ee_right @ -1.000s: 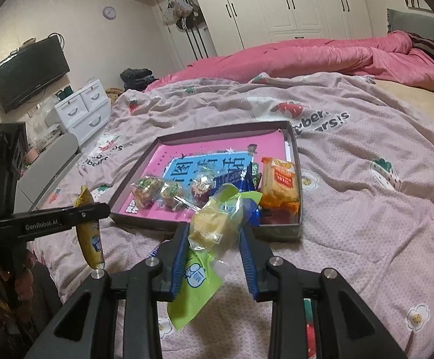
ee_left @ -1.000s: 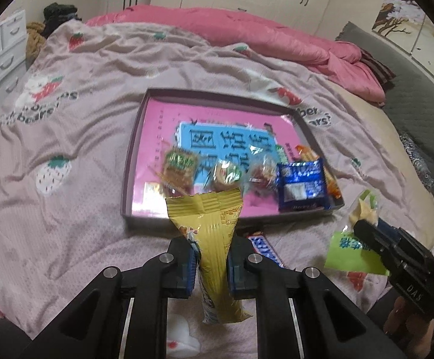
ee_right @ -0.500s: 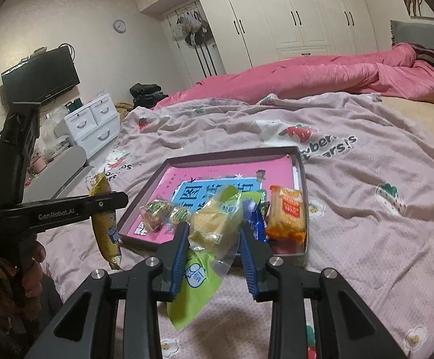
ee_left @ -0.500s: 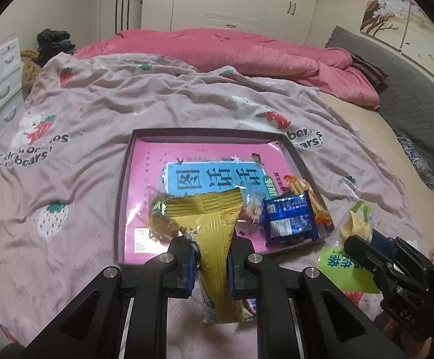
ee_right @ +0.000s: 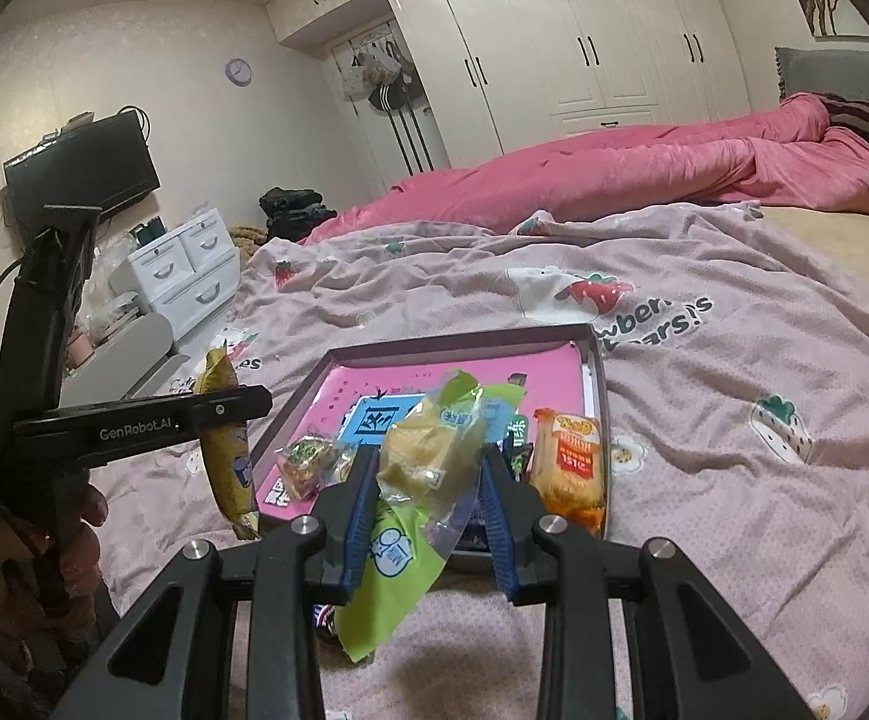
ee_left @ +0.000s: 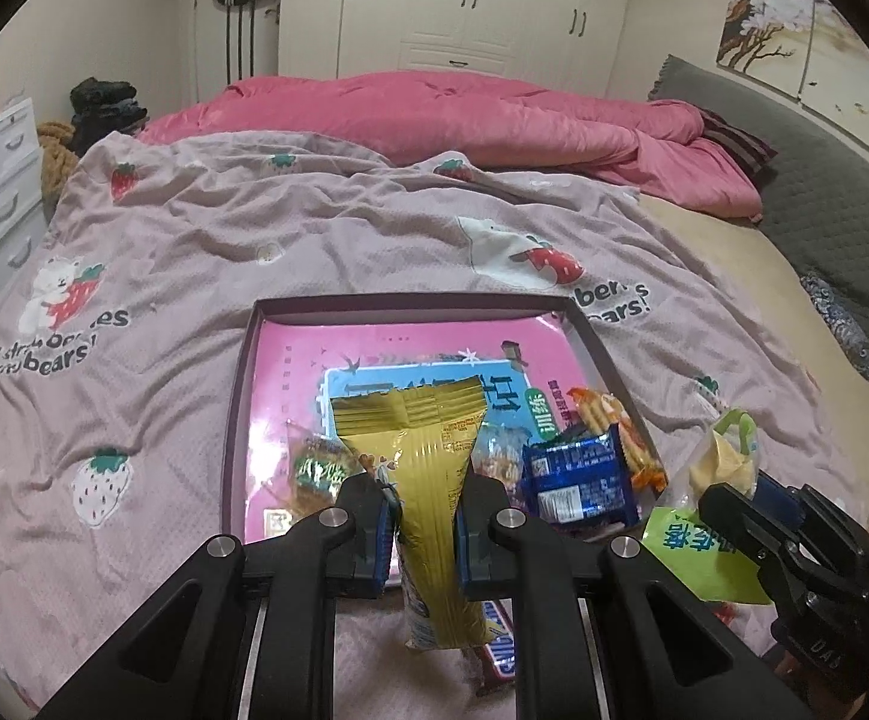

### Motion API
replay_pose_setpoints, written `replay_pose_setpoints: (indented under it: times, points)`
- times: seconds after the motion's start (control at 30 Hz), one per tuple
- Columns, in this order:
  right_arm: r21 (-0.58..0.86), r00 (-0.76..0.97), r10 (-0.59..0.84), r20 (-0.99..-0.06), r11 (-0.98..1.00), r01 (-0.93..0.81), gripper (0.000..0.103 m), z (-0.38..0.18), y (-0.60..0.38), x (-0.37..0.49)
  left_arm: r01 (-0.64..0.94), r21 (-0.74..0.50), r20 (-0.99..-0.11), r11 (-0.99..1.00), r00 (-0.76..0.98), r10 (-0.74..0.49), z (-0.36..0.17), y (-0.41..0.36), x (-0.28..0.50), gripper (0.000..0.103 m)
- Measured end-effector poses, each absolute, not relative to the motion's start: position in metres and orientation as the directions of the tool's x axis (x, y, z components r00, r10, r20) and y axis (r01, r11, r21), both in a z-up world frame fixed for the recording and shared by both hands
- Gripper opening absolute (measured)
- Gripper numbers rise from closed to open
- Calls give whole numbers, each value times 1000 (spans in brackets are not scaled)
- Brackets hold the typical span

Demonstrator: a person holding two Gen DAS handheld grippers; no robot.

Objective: Organize snacks
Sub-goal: 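Carry the yellow bar and green bag over the tray with both tools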

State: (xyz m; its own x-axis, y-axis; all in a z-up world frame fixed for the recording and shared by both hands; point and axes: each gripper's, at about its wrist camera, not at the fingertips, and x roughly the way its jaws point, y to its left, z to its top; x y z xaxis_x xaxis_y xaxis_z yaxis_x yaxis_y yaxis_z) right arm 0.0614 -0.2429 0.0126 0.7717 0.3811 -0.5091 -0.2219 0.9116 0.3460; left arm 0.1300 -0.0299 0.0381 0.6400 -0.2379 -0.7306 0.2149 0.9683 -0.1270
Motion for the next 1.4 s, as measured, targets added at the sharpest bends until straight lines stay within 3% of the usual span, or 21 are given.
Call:
replay_pose_setpoints:
  times: [0.47, 1.4]
  points:
    - [342, 774, 401, -490, 905, -252, 33, 13, -230, 104, 185, -130, -738, 974, 638, -219, 16, -16, 162, 16]
    - [260, 690, 398, -604, 917, -301, 33, -29, -189, 136, 229, -46, -774, 972, 607, -180, -34, -35, 177, 16]
